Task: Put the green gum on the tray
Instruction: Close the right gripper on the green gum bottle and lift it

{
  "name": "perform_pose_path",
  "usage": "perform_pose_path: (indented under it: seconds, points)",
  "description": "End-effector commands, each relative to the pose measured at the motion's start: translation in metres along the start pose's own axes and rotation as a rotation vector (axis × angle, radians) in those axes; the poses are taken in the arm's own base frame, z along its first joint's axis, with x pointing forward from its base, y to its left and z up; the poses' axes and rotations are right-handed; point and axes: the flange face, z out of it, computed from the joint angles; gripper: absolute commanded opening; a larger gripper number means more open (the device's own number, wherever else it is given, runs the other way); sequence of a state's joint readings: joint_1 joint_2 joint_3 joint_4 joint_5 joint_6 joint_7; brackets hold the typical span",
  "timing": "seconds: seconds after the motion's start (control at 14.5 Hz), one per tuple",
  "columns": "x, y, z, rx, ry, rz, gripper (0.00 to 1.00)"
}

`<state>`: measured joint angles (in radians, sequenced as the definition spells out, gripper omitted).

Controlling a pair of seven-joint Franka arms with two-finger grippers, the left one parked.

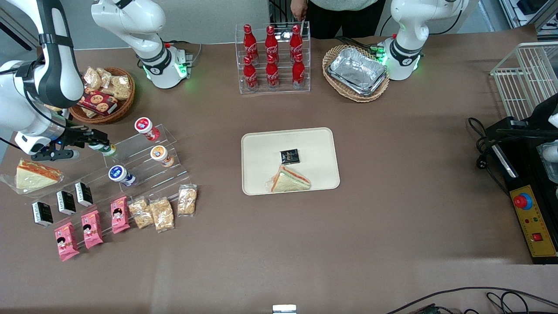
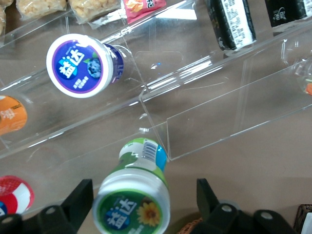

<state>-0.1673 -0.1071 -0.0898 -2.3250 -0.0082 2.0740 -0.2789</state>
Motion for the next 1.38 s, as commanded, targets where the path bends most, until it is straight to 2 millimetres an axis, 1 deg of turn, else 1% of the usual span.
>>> perform_pose_path:
  seconds: [0.0, 0.07, 0.14, 0.21, 0.34, 0.48, 0.55, 0.62, 0.69, 0.76, 0.9, 1.03, 1.31]
  points:
    - [-0.003, -0.007, -0.001, -0.012, -0.007, 0.006, 0.85]
    - [-0.003, -0.007, -0.001, -0.011, -0.008, 0.006, 0.83]
    - [-0.004, -0.008, -0.003, -0.012, -0.004, 0.006, 0.76]
    - [-0.005, -0.008, -0.003, -0.011, -0.008, 0.006, 0.73]
    - [-0.008, -0.01, -0.003, -0.01, -0.008, 0.004, 0.6]
    - [-0.009, -0.01, -0.004, -0.01, -0.005, 0.004, 0.42]
    - [-0.009, -0.01, -0.004, -0.01, -0.005, 0.004, 0.29]
    - [-0.009, -0.01, -0.004, -0.01, -0.005, 0.004, 0.14]
    - [-0.008, -0.01, -0.006, -0.012, 0.001, 0.003, 0.02]
    - [-0.008, -0.011, -0.009, -0.015, 0.005, -0.005, 0.0]
    - [-0.009, -0.011, -0.029, -0.024, 0.039, -0.014, 0.0]
    - [-0.008, -0.01, -0.062, -0.024, 0.041, -0.011, 0.0]
    - [-0.01, -0.01, -0.16, -0.016, 0.002, -0.007, 0.0]
